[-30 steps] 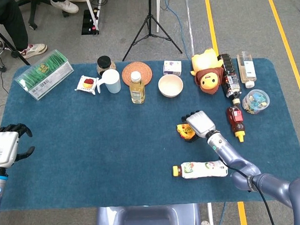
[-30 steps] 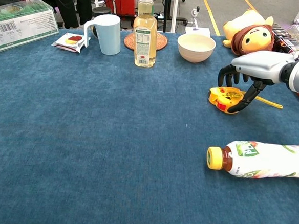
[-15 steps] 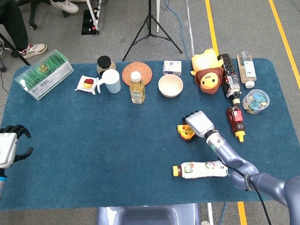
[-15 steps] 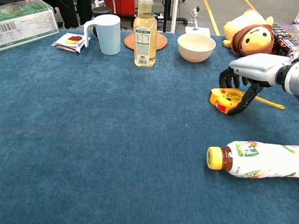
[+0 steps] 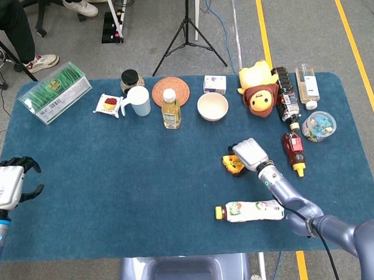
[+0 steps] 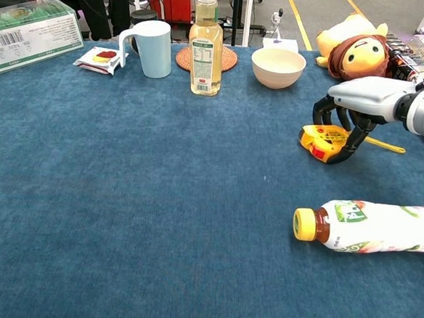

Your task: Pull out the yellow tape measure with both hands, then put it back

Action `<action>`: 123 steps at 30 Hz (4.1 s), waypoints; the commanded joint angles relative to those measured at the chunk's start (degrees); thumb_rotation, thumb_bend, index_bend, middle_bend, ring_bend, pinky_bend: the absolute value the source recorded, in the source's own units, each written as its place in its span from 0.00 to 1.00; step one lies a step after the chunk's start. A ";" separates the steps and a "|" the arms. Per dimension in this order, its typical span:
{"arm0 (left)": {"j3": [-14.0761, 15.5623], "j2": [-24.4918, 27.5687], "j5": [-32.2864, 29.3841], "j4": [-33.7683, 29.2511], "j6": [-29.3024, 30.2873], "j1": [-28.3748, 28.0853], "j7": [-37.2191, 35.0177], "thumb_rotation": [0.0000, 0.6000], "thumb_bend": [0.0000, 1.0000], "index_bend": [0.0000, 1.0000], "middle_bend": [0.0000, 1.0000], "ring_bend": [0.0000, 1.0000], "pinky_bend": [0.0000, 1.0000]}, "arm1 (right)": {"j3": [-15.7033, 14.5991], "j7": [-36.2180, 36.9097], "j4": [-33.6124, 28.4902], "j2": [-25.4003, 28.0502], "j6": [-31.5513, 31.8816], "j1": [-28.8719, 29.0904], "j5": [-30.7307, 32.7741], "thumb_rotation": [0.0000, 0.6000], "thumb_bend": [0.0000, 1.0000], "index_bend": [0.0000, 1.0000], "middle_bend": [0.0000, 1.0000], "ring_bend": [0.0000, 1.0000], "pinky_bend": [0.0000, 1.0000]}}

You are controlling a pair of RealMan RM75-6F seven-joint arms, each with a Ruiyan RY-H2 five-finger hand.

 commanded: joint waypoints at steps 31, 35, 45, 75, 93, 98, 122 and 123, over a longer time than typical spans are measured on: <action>-6.97 -5.16 -7.59 -2.42 -33.22 -24.06 -9.06 1.00 0.20 0.46 0.50 0.45 0.59 | 0.98 -8.42 -30.76 16.04 10.88 -5.61 0.65 0.80 0.05 0.57 0.58 0.55 0.50; -8.92 -6.42 -8.42 -0.72 -39.02 -28.63 -12.00 1.00 0.20 0.46 0.59 0.57 0.69 | 1.12 -9.84 -32.84 16.73 11.56 -6.03 1.52 0.80 0.05 0.57 0.58 0.55 0.51; -11.98 -8.84 -8.87 3.76 -47.85 -37.49 -15.87 1.00 0.20 0.46 0.71 0.68 0.73 | 1.27 -11.85 -34.98 17.01 12.58 -6.71 3.26 0.79 0.06 0.57 0.58 0.55 0.51; -10.77 -17.56 -9.85 9.12 -46.51 -45.29 -18.68 1.00 0.20 0.52 0.19 0.03 0.15 | 2.33 -11.84 -37.65 16.08 14.38 -6.51 2.18 0.79 0.06 0.57 0.58 0.55 0.51; -10.83 -19.79 -6.81 10.07 -47.02 -46.15 -24.45 1.00 0.26 0.57 0.19 0.02 0.15 | 1.92 -11.12 -38.03 14.76 15.45 -6.40 -0.59 0.79 0.05 0.57 0.58 0.55 0.51; -10.54 -20.01 -5.88 10.58 -45.55 -46.05 -24.51 1.00 0.26 0.57 0.19 0.02 0.15 | 1.79 -10.47 -37.60 14.71 15.64 -6.60 -0.89 0.79 0.05 0.57 0.58 0.55 0.51; -8.28 -21.63 -11.45 12.01 -39.09 -46.79 -19.02 0.96 0.22 0.56 0.13 0.00 0.12 | 2.24 -8.44 -36.09 13.65 15.88 -6.30 -2.07 0.79 0.06 0.57 0.58 0.54 0.50; -8.29 -21.66 -11.71 12.00 -39.07 -46.90 -18.93 0.91 0.21 0.56 0.12 0.00 0.12 | 2.26 -8.43 -36.11 13.63 15.87 -6.28 -2.08 0.79 0.06 0.56 0.58 0.54 0.50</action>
